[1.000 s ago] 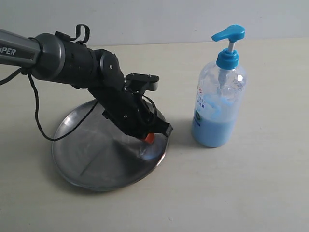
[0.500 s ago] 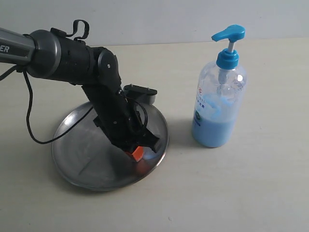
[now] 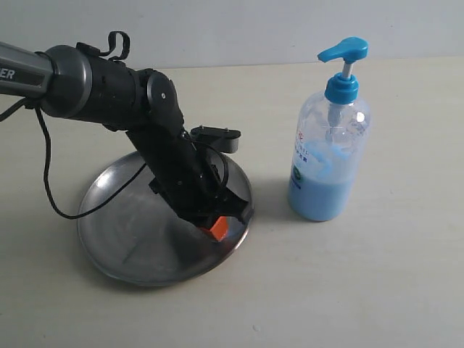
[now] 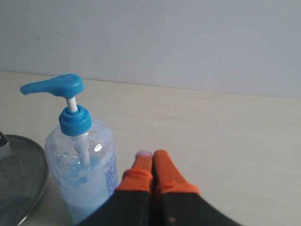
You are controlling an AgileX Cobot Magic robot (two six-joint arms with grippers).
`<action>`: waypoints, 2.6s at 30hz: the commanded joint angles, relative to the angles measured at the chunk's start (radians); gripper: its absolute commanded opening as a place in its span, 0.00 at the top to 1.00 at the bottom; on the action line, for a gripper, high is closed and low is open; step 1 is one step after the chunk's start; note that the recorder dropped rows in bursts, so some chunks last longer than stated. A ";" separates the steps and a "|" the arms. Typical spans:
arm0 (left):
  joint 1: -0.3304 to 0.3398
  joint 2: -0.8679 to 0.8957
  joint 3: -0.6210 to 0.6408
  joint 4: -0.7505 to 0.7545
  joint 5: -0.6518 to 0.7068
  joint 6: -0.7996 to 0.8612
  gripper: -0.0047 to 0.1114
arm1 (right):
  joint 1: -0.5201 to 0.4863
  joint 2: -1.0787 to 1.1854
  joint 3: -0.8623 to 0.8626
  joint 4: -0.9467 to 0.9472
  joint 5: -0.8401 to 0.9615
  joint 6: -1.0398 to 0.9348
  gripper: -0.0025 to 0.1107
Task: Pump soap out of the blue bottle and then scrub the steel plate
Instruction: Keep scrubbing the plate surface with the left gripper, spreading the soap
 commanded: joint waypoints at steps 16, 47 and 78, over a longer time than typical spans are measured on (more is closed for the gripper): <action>-0.003 0.053 0.005 -0.097 -0.122 0.046 0.96 | -0.004 -0.005 0.003 0.005 -0.006 -0.004 0.98; 0.010 0.043 0.005 -0.072 -0.163 -0.003 0.96 | -0.004 -0.005 0.003 0.004 -0.012 -0.004 0.98; 0.013 0.128 -0.185 0.266 0.109 -0.174 0.96 | -0.004 -0.005 0.003 0.006 -0.013 -0.004 0.98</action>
